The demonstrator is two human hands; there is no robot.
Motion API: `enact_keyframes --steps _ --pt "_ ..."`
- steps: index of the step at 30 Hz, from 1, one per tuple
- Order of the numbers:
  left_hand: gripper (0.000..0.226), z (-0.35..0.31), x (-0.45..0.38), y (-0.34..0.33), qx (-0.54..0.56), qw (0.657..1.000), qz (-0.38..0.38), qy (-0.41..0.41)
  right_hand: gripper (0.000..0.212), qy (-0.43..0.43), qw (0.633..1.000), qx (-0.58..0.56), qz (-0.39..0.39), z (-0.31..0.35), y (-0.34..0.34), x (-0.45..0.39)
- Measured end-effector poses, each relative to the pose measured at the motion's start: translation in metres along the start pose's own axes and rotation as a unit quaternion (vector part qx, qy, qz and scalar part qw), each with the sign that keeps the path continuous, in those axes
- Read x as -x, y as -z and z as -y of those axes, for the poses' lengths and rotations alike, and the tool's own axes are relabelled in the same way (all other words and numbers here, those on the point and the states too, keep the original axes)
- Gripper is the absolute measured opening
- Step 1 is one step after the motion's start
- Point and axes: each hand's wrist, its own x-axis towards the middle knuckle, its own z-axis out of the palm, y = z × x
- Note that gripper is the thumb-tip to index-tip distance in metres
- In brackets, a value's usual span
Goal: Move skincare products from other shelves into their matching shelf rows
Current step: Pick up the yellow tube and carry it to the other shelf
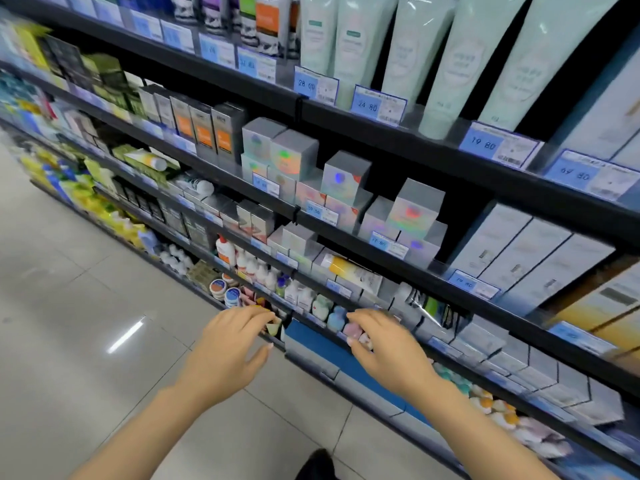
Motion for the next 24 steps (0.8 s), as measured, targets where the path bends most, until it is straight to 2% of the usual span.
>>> enact_keyframes --steps 6,11,14,20,24 --pt "0.045 0.032 -0.046 -0.001 -0.015 0.999 0.037 -0.017 0.043 -0.029 1.000 0.005 0.010 -0.026 -0.009 -0.048" --pt "0.039 0.053 -0.096 -0.007 -0.021 0.994 0.068 -0.080 0.042 -0.064 0.998 0.015 -0.002 -0.033 -0.014 -0.065" --pt "0.045 0.069 -0.134 -0.020 -0.038 0.988 0.091 -0.120 0.038 -0.096 0.994 0.040 -0.040 -0.033 -0.026 -0.072" --pt "0.049 0.103 -0.196 -0.043 -0.015 0.955 0.186 -0.229 0.040 -0.272 0.960 0.011 -0.063 -0.001 -0.053 -0.081" --pt "0.050 0.122 -0.228 -0.066 0.005 0.934 0.198 -0.298 0.032 -0.328 0.938 0.041 -0.108 0.019 -0.076 -0.086"
